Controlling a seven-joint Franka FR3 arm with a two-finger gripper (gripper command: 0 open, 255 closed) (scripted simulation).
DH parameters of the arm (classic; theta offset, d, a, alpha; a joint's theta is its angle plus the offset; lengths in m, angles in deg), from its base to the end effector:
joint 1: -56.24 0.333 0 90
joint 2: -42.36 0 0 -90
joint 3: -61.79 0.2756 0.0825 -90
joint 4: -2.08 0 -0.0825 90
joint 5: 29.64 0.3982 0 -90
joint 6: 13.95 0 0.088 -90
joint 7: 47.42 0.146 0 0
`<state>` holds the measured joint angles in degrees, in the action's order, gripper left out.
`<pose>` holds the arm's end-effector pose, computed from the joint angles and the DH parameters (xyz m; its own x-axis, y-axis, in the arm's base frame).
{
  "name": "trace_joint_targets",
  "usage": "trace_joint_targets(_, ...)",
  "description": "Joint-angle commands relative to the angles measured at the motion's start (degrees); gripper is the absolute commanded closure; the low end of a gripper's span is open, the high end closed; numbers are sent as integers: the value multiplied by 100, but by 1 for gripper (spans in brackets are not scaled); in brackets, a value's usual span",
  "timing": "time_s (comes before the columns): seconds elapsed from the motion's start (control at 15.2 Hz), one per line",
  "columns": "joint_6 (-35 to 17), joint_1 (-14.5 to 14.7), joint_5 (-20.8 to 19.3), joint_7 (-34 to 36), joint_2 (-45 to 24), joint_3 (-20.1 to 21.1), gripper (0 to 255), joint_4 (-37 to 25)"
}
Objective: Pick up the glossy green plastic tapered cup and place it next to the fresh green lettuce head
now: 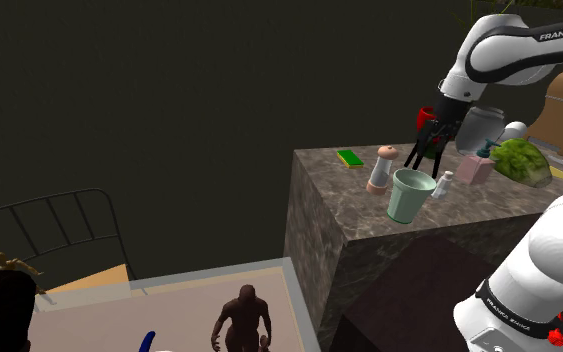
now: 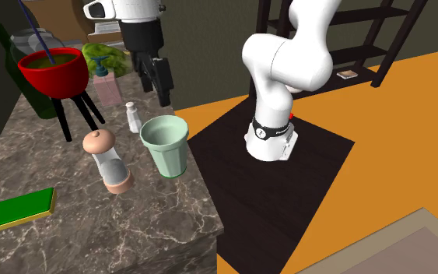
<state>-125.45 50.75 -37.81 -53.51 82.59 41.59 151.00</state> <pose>0.3499 -0.1657 0.3899 0.9761 -0.2143 0.0352 -0.2106 -0.9736 -0.0877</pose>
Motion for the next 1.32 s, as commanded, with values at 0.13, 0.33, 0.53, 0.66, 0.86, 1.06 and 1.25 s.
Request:
trace_joint_targets(0.13,-593,-132,-169,-396,-382,-473,0,249)
trace_joint_targets(0.33,-940,-169,-225,-629,-681,-752,0,323)
trace_joint_targets(0.53,-1220,-148,-229,-644,-810,-809,0,476)
trace_joint_targets(0.66,-1412,-130,-228,-657,-908,-850,0,572)
trace_joint_targets(0.86,-1663,-102,-221,-678,-1045,-904,0,690)
trace_joint_targets(1.06,-1663,-101,-220,-678,-1046,-905,0,689)
trace_joint_targets(1.25,-1663,-101,-220,-678,-1046,-905,0,689)
